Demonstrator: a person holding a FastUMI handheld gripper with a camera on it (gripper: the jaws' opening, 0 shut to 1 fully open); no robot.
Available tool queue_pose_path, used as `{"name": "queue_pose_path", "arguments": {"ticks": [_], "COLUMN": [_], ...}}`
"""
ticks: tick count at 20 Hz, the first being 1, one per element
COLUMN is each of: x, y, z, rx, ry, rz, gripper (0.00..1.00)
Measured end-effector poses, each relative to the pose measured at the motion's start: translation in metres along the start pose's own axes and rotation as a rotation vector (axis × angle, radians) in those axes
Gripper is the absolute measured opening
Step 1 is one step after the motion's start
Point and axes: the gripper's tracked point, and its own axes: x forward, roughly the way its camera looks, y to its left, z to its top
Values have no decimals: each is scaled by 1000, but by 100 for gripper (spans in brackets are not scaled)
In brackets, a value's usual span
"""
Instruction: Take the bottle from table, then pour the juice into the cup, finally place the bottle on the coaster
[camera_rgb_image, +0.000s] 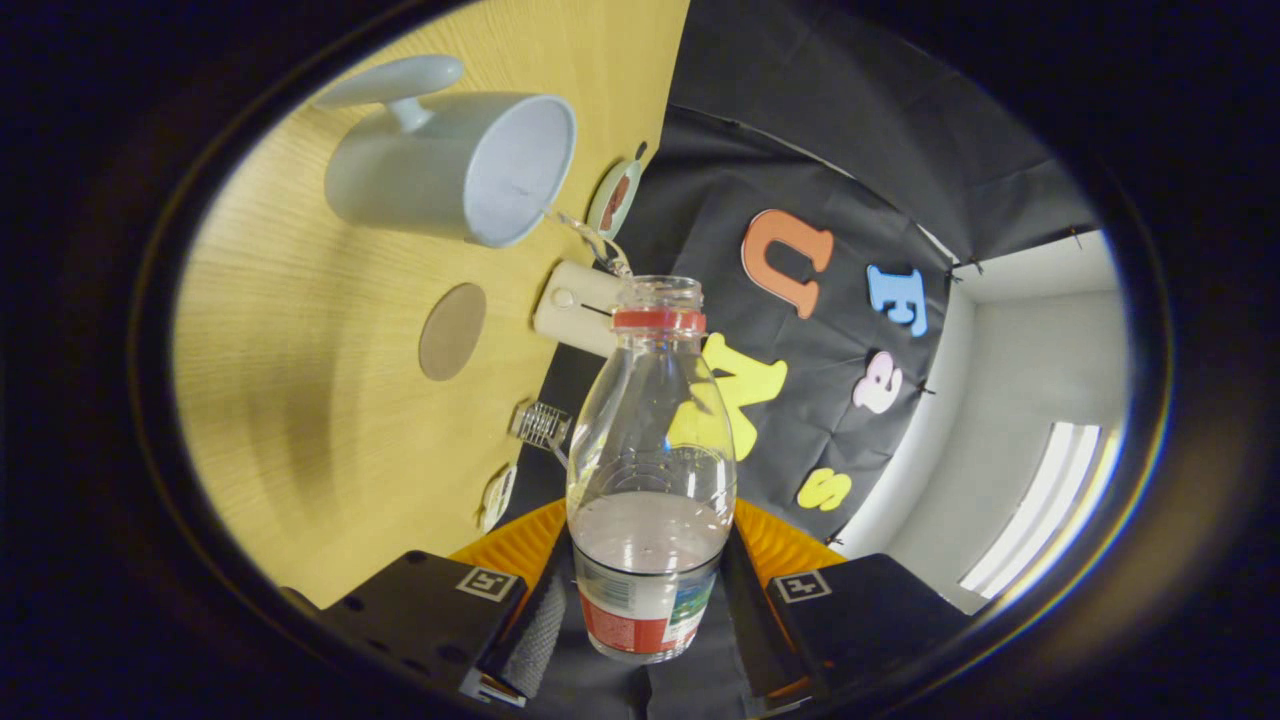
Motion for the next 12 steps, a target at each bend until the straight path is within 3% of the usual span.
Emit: {"name": "queue_pose_path", "arguments": {"ticks": [12], "x": [0], "y": [-11], "z": [4], "rx": [-93], "ry": [4], "rz": [-1], "gripper": [78]}}
